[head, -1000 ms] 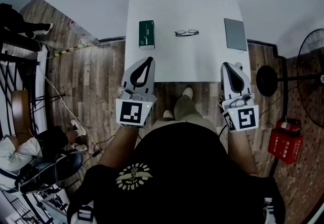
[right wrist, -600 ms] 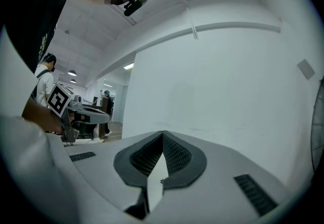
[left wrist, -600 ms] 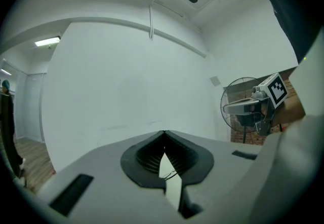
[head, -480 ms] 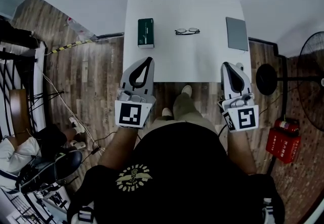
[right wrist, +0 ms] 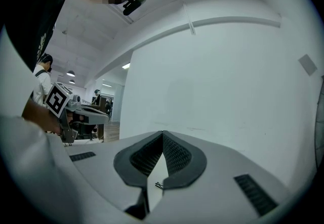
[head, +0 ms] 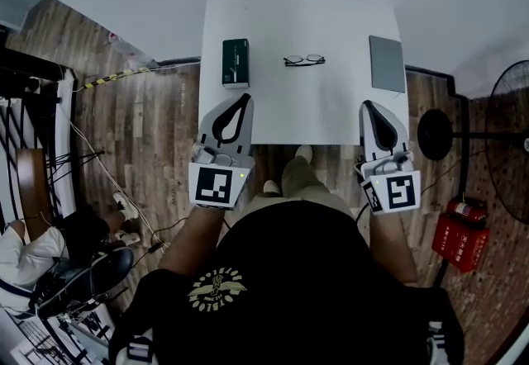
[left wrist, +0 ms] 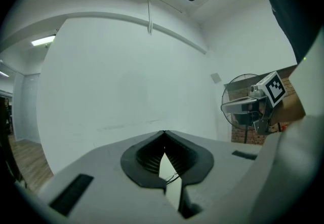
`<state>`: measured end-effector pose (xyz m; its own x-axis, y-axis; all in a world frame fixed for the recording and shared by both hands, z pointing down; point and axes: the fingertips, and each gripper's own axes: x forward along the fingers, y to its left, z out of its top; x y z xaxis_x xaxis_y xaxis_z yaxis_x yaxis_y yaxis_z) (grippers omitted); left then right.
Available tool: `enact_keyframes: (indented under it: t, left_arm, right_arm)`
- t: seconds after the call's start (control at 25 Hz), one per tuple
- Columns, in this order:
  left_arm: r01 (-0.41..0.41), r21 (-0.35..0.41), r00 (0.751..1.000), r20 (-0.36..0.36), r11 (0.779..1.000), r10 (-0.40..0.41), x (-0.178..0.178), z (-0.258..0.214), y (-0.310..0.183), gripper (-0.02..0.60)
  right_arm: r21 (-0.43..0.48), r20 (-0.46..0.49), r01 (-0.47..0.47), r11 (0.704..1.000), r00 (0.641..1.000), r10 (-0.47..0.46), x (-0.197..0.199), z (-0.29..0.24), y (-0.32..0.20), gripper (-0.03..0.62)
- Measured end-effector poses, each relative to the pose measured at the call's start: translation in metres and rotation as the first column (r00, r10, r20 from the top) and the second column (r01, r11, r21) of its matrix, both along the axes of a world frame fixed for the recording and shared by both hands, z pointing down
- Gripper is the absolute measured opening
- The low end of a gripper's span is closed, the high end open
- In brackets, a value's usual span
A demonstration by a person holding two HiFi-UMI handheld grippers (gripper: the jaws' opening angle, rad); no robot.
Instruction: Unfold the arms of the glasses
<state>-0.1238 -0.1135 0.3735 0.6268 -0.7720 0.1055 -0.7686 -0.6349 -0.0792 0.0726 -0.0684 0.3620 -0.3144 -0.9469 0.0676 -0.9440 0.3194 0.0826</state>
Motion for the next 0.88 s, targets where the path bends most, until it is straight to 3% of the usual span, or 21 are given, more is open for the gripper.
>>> enact_keyframes:
  t: [0.4,0.88]
  left_arm:
    - [0.022,0.021,0.999,0.046,1.0,-0.023,0.026,-0.016,-0.036,0.008]
    - [0.034,0.052,0.996,0.075,0.998,-0.038,0.097,-0.021,-0.094,0.008]
  right_arm:
    - [0.037,0.022,0.04,0.999,0.999,-0.04,0.026,-0.016,-0.044,0.002]
    - [0.056,0.036,0.068,0.996,0.997,-0.07,0.093,-0.021,-0.105,0.0]
